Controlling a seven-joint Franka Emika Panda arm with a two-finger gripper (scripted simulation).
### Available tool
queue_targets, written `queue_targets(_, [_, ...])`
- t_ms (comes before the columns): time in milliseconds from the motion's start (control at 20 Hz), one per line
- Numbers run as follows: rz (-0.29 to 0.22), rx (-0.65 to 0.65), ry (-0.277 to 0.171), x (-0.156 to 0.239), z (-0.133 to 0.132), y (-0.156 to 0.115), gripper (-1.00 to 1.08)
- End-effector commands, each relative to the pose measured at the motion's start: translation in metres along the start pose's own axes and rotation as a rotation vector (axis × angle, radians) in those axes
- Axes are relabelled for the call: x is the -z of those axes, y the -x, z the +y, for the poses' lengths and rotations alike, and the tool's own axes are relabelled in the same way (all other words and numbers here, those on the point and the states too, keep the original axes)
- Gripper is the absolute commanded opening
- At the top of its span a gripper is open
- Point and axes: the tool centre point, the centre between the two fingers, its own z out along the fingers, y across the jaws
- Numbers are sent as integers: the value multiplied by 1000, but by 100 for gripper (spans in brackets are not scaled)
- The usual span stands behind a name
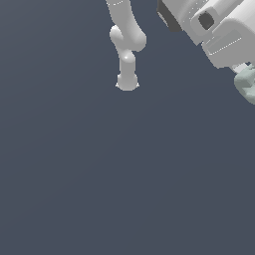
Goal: Pick up the object and move it to a goal position.
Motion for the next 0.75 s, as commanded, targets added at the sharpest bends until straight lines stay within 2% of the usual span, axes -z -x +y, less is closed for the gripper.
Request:
queue_targets(0, [19, 7, 7, 6, 1, -9, -100])
queue_targets(300, [45, 15, 17, 15, 1, -20, -100])
queue_targets(700, [48, 16, 18, 16, 2, -21, -100])
